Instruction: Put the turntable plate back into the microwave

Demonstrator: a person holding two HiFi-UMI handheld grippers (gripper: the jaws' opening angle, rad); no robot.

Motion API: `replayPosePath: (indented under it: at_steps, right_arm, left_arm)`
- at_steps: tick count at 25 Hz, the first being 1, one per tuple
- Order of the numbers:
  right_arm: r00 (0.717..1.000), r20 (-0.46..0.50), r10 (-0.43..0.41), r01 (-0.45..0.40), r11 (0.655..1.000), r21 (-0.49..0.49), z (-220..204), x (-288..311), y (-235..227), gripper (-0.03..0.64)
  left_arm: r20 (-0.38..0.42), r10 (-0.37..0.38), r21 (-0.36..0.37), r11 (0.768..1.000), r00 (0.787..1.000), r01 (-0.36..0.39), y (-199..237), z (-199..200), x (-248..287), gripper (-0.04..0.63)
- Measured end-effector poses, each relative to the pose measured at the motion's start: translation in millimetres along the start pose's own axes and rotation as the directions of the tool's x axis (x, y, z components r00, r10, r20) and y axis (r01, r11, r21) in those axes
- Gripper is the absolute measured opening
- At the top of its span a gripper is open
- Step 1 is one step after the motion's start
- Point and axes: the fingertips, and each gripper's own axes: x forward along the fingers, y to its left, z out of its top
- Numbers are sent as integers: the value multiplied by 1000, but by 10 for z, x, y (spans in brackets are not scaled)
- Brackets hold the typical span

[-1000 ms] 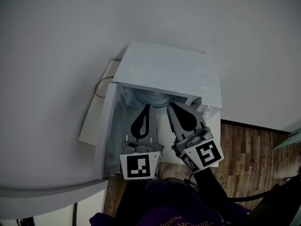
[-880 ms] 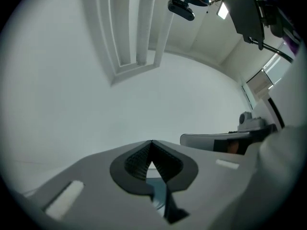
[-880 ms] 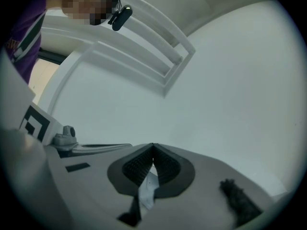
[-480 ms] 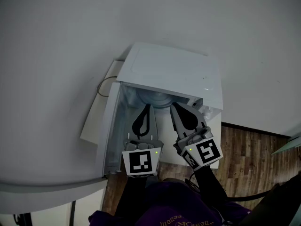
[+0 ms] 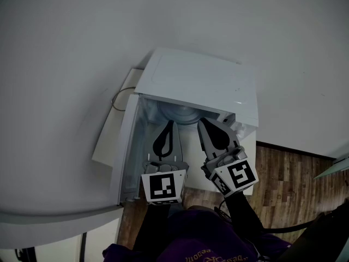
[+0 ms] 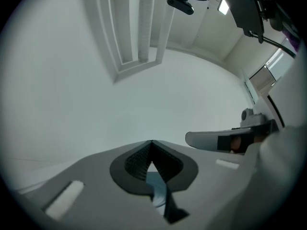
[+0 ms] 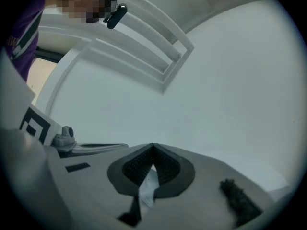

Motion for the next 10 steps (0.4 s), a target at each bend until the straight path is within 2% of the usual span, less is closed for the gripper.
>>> replayPosePath:
  at_steps: [10]
  right_arm:
    - [1000, -6, -4, 4, 1000, 8, -35, -4, 3, 9]
  left_arm:
    - [-8, 7, -11, 1000, 1000, -7, 28, -73, -25, 6]
